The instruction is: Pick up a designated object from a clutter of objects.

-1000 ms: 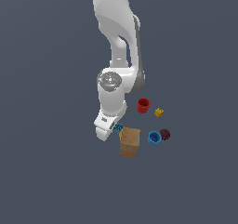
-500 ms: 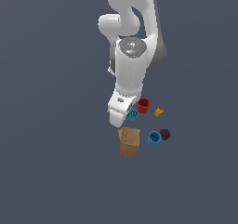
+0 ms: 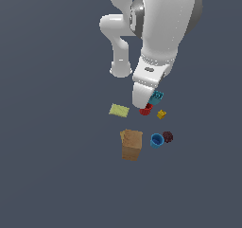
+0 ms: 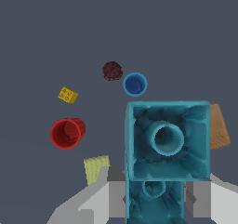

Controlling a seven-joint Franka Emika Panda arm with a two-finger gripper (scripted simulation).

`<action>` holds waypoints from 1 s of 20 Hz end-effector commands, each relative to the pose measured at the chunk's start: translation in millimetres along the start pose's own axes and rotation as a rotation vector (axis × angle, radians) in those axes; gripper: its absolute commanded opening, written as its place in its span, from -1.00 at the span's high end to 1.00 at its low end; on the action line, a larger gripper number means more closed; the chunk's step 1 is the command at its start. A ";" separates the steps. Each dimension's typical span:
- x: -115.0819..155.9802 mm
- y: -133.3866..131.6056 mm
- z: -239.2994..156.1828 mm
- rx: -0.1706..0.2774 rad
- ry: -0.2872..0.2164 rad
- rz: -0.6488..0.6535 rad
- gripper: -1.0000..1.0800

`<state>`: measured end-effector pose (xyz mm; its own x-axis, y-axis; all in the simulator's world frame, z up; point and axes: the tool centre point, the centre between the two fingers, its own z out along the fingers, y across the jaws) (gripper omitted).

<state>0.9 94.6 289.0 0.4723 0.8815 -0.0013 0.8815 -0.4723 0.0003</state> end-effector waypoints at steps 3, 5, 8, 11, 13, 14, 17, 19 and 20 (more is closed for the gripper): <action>20.2 -13.8 -43.4 0.000 0.000 0.001 1.00; 28.0 -18.5 -58.9 0.000 0.000 0.001 1.00; 37.4 -23.6 -78.3 0.000 0.001 0.002 1.00; 44.8 -27.4 -92.9 0.000 0.001 0.002 1.00; 48.4 -29.0 -99.9 0.000 0.001 0.003 1.00; 49.9 -29.6 -102.7 0.000 0.001 0.003 1.00; 52.8 -30.4 -107.9 0.000 0.001 0.003 1.00; 53.7 -30.5 -109.2 0.000 0.001 0.003 1.00; 53.8 -30.5 -109.3 0.000 0.001 0.003 1.00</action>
